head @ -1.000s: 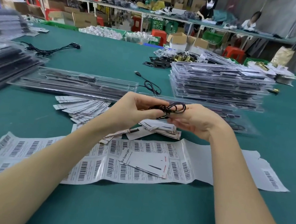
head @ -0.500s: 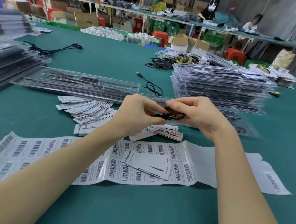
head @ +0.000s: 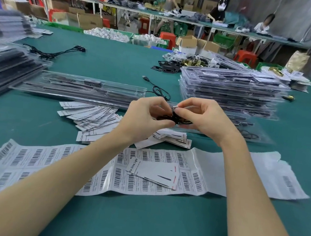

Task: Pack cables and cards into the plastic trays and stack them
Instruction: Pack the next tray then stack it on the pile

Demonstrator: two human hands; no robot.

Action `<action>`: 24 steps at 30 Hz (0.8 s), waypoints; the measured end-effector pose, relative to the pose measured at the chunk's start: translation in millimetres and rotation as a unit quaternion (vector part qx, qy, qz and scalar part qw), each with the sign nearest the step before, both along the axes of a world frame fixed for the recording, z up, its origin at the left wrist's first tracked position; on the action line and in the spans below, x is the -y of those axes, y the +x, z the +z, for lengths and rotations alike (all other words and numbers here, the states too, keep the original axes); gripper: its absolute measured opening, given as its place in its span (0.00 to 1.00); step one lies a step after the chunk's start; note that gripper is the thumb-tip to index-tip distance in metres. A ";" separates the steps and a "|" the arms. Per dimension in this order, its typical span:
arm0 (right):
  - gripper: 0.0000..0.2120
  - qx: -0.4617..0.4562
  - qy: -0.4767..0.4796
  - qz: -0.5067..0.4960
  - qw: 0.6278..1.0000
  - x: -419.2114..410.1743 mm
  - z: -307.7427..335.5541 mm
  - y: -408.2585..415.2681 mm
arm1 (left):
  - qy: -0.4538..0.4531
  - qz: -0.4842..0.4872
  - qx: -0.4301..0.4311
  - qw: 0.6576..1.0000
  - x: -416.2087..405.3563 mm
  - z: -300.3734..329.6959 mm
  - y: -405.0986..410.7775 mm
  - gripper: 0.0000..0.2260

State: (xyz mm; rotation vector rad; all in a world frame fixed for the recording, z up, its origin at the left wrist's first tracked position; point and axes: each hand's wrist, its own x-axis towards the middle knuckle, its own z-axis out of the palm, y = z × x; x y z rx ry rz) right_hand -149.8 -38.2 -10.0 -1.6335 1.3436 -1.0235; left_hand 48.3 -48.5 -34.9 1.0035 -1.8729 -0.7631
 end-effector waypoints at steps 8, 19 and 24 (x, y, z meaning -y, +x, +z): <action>0.01 -0.151 -0.042 -0.049 0.986 1.4 5.0 4.1 | -0.077 0.006 0.017 0.997 -4.9 -6.8 -5.9 0.08; 0.13 -0.190 0.025 0.090 0.977 -5.2 12.6 0.8 | -0.039 0.023 0.034 0.998 2.3 -3.9 -1.2 0.09; 0.12 -0.235 -0.016 0.066 0.970 -2.5 13.7 2.1 | 0.010 0.013 -0.012 1.000 6.1 -2.5 0.5 0.08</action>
